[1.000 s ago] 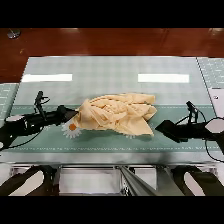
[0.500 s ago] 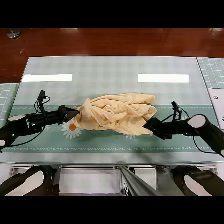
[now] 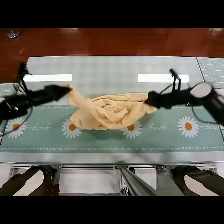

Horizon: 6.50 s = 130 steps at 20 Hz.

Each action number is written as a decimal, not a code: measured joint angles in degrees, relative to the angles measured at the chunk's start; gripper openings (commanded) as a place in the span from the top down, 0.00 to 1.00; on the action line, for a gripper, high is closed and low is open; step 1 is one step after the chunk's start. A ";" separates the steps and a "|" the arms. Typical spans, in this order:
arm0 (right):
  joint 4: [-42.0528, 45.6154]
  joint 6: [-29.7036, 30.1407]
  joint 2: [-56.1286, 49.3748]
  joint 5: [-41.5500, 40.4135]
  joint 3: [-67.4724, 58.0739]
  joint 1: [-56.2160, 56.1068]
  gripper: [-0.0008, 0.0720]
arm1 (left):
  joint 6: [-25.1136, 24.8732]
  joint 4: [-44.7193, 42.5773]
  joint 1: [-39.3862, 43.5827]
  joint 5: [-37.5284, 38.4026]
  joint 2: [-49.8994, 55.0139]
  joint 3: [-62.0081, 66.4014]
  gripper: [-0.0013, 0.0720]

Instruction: Fold the shirts.

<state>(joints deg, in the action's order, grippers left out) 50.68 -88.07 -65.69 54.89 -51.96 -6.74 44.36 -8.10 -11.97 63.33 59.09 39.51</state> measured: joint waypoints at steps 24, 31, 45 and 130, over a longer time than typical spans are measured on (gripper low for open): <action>22.71 -2.82 28.65 29.00 -62.07 0.02 0.96 | 30.80 -52.68 0.26 0.50 -25.53 70.97 0.97; 29.18 -4.83 26.62 36.30 -48.65 0.00 0.96 | 33.99 -58.16 5.35 0.57 -17.33 57.92 0.96; 30.95 -7.58 -11.34 12.11 -36.50 10.34 0.96 | 33.73 -52.96 14.29 -19.02 22.23 53.92 0.96; -0.87 6.34 0.20 10.05 -23.89 18.75 0.96 | 12.24 -7.39 -6.93 -4.72 3.26 20.09 0.96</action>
<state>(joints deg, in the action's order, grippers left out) 49.80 -81.73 -65.49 64.95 -75.85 12.01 56.60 -15.49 -18.90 58.61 62.35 59.59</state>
